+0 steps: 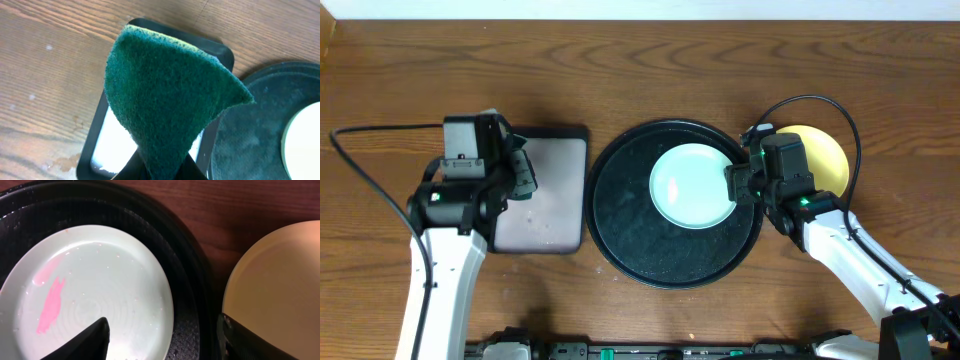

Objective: Clean dirty plates on tray and stack at the side
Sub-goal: 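Lower the left gripper into the basin and grasp the green sponge, then lift the green sponge out of the basin with the left gripper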

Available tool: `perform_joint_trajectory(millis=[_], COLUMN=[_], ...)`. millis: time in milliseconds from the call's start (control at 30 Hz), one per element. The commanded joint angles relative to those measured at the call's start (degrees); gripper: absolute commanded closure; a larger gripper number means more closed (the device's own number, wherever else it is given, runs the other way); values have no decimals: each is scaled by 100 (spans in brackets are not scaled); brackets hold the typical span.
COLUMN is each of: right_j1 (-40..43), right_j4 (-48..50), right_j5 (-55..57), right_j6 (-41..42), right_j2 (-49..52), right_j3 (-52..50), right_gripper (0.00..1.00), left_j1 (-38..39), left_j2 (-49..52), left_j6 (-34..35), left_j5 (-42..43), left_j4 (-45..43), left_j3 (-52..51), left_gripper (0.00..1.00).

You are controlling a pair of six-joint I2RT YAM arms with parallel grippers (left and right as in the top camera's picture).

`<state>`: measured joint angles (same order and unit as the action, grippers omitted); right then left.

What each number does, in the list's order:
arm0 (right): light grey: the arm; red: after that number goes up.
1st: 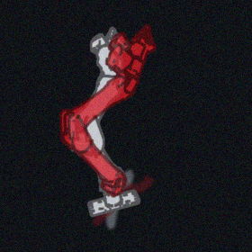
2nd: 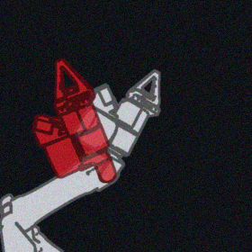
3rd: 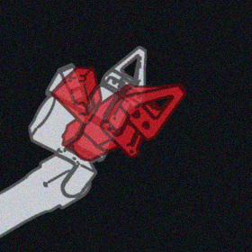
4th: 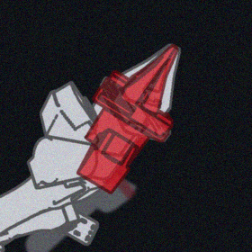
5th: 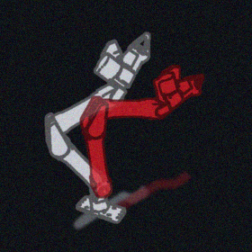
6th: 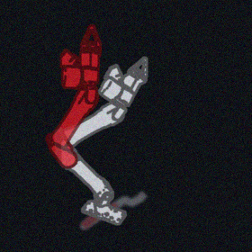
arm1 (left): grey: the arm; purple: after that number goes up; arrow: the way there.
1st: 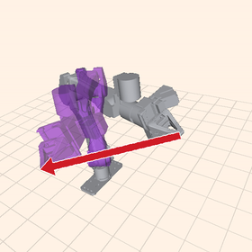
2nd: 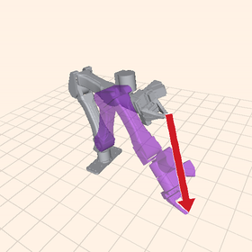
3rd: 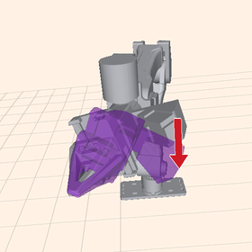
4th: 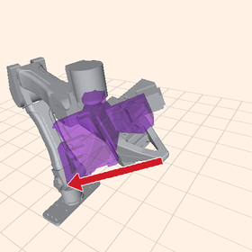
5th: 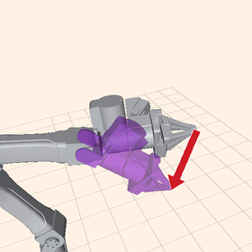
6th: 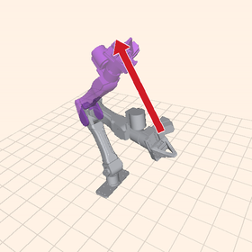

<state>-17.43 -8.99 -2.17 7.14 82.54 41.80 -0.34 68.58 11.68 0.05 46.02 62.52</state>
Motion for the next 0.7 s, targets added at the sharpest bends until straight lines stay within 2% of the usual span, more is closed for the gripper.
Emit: perform_joint_trajectory(millis=[0,667], right_j1=[15,15], right_j4=[-2,11], right_j5=[-22,205], right_j6=[-61,-61], right_j2=[-46,46], right_j3=[-20,-24], right_gripper=[34,31], left_j1=[-35,-35], left_j2=[273,1351], left_j6=[-116,-116], left_j5=[-79,-74], left_j4=[-151,-332], left_j3=[146,146], left_gripper=[93,92])
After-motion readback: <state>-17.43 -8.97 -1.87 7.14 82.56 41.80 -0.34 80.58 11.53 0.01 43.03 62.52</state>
